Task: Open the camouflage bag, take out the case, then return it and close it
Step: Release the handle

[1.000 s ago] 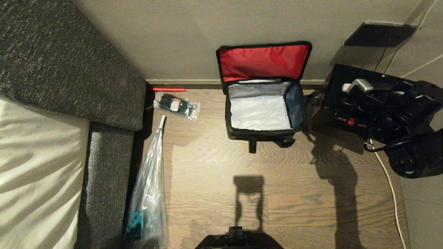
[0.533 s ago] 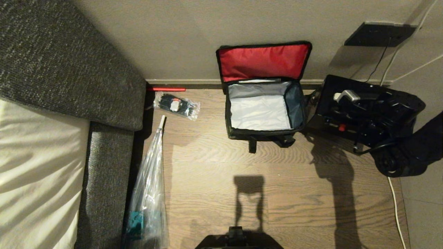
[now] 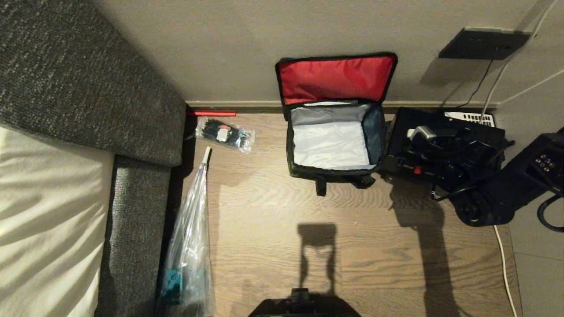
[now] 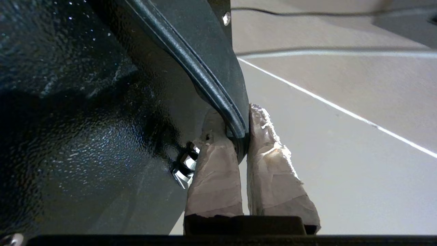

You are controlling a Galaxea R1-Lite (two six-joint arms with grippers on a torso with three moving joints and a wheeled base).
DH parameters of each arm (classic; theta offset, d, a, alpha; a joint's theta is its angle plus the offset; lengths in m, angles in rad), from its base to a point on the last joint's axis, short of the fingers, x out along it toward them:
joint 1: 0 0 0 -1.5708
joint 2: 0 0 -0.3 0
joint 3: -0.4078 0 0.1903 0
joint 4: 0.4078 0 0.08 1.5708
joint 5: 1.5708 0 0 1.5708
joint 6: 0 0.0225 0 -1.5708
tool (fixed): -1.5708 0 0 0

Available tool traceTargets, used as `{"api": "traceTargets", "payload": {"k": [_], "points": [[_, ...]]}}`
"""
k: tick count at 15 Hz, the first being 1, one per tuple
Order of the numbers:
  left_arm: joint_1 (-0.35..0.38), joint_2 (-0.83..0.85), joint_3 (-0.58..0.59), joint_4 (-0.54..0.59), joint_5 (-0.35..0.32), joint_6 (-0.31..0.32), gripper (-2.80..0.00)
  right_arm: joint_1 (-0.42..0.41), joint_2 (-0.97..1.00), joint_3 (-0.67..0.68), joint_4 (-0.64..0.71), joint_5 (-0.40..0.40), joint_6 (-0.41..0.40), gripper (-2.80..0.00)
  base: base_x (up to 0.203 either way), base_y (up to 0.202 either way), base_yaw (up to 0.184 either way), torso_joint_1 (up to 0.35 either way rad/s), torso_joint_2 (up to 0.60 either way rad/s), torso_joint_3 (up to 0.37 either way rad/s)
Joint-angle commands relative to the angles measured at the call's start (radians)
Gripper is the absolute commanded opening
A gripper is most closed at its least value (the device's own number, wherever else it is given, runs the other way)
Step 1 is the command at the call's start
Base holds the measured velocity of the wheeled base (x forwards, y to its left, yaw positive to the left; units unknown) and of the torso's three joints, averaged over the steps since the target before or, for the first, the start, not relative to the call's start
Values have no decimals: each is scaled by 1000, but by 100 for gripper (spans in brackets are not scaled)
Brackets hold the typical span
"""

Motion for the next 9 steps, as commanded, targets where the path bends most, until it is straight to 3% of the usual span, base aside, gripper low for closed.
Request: {"api": "traceTargets", "payload": {"k": [1, 9], "points": [[0, 0, 0, 1, 0, 0, -280, 4, 40, -8, -9, -5, -6, -280, 0, 0, 0, 0, 0, 0], [0, 0, 0, 1, 0, 0, -280, -12, 115, -27, -9, -5, 19, -280, 0, 0, 0, 0, 0, 0]]}}
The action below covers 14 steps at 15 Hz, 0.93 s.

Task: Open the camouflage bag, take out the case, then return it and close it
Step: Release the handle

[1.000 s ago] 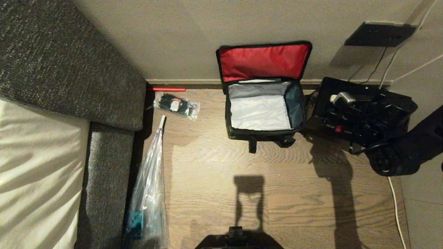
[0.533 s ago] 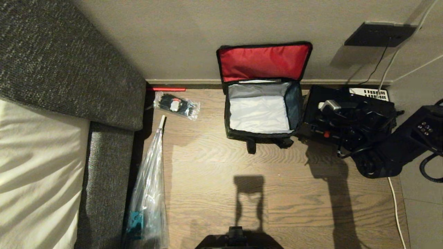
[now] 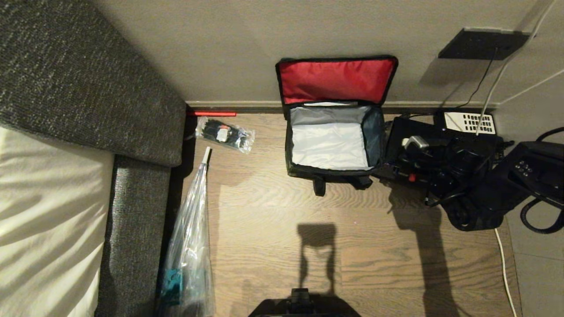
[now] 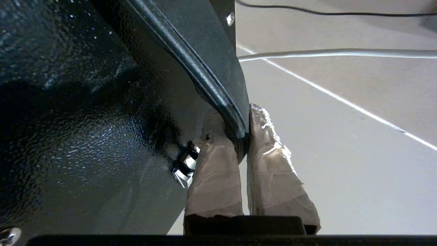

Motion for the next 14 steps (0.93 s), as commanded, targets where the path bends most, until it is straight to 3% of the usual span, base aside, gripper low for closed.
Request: {"api": "traceTargets", "payload": {"k": [1, 9, 10, 14], "points": [[0, 0, 0, 0, 0, 0, -280, -7, 39, -6, -7, -5, -4, -280, 0, 0, 0, 0, 0, 0], [0, 0, 1, -1, 0, 0, -280, -34, 118, -18, -7, -6, 35, -280, 0, 0, 0, 0, 0, 0], [0, 0, 0, 0, 0, 0, -280, -34, 126, -9, 1, -5, 35, 0, 0, 0, 0, 0, 0, 0], [0, 0, 0, -1, 0, 0, -280, -34, 149, -2, 162, -4, 127, 0, 0, 0, 0, 0, 0, 0]]}}
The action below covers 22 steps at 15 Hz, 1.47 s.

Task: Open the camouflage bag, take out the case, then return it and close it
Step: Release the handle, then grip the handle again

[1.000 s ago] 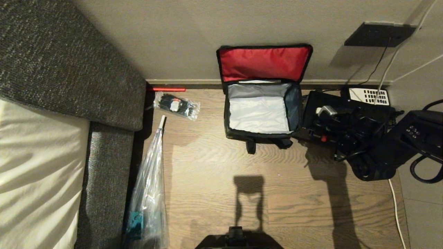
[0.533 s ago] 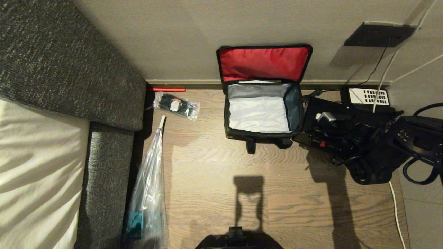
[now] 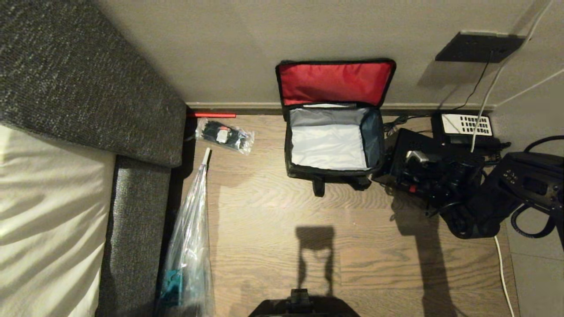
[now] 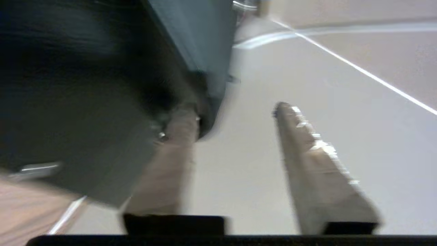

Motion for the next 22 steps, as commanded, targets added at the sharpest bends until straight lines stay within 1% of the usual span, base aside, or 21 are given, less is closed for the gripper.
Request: {"api": "traceTargets", "payload": {"k": [1, 3, 4, 5, 6, 8, 9, 10, 12, 14, 15, 16, 18, 19, 21, 22], "points": [[0, 0, 0, 1, 0, 0, -280, 0, 30, 23, 85, 0, 39, 0, 0, 0, 0, 0, 0, 0], [0, 0, 0, -1, 0, 0, -280, -1, 7, 91, 121, 24, 54, 0, 0, 0, 0, 0, 0, 0], [0, 0, 0, 0, 0, 0, -280, -1, -15, 140, 153, 50, 61, 0, 0, 0, 0, 0, 0, 0], [0, 0, 0, 0, 0, -1, -280, -4, -44, 172, 210, 85, 89, 0, 0, 0, 0, 0, 0, 0], [0, 0, 0, 1, 0, 0, -280, -6, -76, 192, 277, 113, 154, 0, 0, 0, 0, 0, 0, 0], [0, 0, 0, 1, 0, 0, -280, -5, -148, 219, 375, 129, 219, 0, 0, 0, 0, 0, 0, 0], [0, 0, 0, -1, 0, 0, -280, -6, -185, 233, 413, 145, 256, -114, 0, 0, 0, 0, 0, 0], [0, 0, 0, 0, 0, 0, -280, -7, -226, 257, 441, 183, 301, -280, 0, 0, 0, 0, 0, 0], [0, 0, 0, -1, 0, 0, -280, -11, -309, 319, 496, 239, 347, -280, 0, 0, 0, 0, 0, 0], [0, 0, 0, 1, 0, 0, -280, -12, -442, 359, 552, 254, 389, -280, 0, 0, 0, 0, 0, 0], [0, 0, 0, 0, 0, 0, -280, -14, -522, 386, 599, 273, 425, -280, 0, 0, 0, 0, 0, 0], [0, 0, 0, 0, 0, 0, -280, -16, -604, 418, 657, 312, 476, -280, 0, 0, 0, 0, 0, 0], [0, 0, 0, -1, 0, 0, -280, -19, -775, 484, 771, 421, 607, -280, 0, 0, 0, 0, 0, 0], [0, 0, 0, -1, 0, 0, -280, -19, -861, 513, 828, 451, 669, -280, 0, 0, 0, 0, 0, 0], [0, 0, 0, 1, 0, 0, -280, -20, -1014, 566, 950, 482, 779, -280, 0, 0, 0, 0, 0, 0], [0, 0, 0, 1, 0, 0, -280, -19, -1093, 589, 1017, 480, 847, -280, 0, 0, 0, 0, 0, 0]]}}
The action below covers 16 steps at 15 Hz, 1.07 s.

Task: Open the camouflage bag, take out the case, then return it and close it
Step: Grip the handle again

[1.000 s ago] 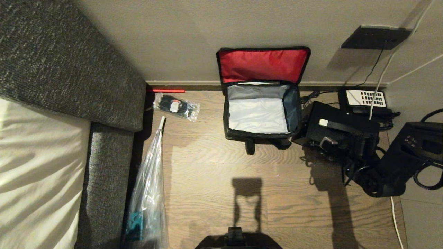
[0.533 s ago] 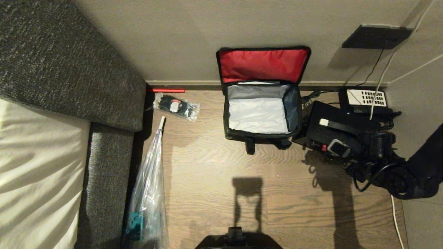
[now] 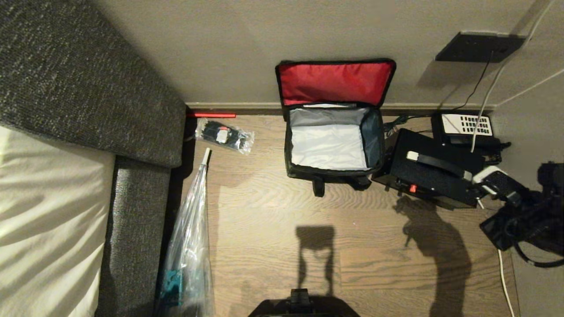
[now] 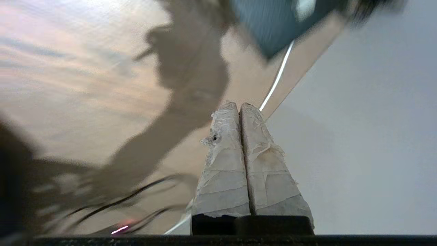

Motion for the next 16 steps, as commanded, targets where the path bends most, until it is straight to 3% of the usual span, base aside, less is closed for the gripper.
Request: {"api": "traceTargets", "payload": {"k": [1, 4, 7, 11, 16], "points": [[1, 0, 0, 0, 0, -1, -280, 4, -290, 64, 141, -4, 140, -280, 0, 0, 0, 0, 0, 0], [1, 0, 0, -1, 0, -1, -280, 10, -610, 120, 375, 28, 321, -280, 0, 0, 0, 0, 0, 0], [1, 0, 0, 0, 0, -1, -280, 12, -928, 249, 504, 141, 459, -280, 0, 0, 0, 0, 0, 0], [1, 0, 0, -1, 0, -1, -280, -20, -1235, 478, 430, 262, 540, -280, 0, 0, 0, 0, 0, 0], [1, 0, 0, -1, 0, -1, -280, -2, -1437, 500, 473, 271, 556, -280, 0, 0, 0, 0, 0, 0]]}}
